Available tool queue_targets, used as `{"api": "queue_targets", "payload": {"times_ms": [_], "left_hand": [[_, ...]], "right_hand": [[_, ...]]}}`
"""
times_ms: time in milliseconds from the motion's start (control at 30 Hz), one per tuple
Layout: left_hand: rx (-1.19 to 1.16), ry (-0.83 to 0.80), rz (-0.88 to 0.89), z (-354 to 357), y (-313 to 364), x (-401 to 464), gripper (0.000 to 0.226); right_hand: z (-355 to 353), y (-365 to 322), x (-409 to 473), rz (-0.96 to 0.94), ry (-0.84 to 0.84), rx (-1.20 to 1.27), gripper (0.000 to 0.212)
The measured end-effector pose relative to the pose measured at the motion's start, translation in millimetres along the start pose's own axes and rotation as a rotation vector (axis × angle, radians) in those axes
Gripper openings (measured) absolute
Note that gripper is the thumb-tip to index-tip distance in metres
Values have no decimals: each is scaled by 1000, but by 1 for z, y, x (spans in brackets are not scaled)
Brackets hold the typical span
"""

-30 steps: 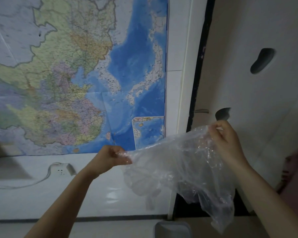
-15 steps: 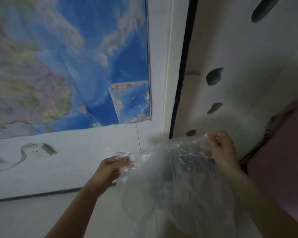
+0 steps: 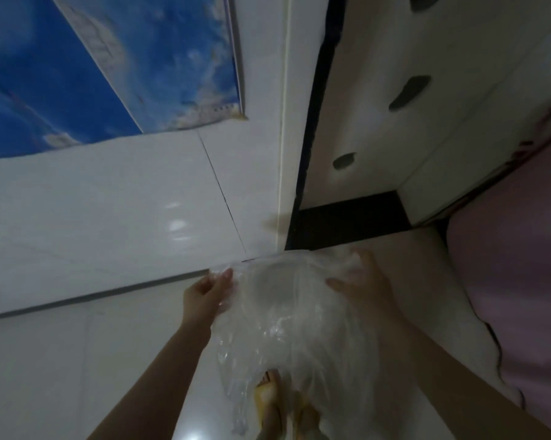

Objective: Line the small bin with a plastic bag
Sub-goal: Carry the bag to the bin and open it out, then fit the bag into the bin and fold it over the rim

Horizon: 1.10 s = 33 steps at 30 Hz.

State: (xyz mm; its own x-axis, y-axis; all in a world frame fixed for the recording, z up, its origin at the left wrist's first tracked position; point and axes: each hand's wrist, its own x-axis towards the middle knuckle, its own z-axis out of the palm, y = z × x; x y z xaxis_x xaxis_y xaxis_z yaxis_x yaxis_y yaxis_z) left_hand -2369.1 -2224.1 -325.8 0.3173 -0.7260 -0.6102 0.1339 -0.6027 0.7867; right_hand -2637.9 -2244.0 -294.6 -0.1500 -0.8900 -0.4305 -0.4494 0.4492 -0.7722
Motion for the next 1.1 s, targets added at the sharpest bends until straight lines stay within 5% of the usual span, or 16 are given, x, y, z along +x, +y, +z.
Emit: {"api": "queue_targets", "payload": {"times_ms": [167,333,567,733,867,1100], "left_hand": [[7,-16,-86,16,-41,39,22],[42,-47,-190,22,-89,76,51],[72,151,-223,52,-175,139,51],[98,355,-153,81,-221,180,52],[334,420,7,95,-249,213,37],[462,274,193,103,-297,277,30]], "right_hand": [[41,38,33,81,-112,-2,66],[69,89,79,111,-191,-47,56],[102,175,154,69,-294,-227,54],[122,228,194,100,-233,-199,57],[146,265,222,24,-112,-210,59],[187,320,263,-241,-105,-426,50]]}}
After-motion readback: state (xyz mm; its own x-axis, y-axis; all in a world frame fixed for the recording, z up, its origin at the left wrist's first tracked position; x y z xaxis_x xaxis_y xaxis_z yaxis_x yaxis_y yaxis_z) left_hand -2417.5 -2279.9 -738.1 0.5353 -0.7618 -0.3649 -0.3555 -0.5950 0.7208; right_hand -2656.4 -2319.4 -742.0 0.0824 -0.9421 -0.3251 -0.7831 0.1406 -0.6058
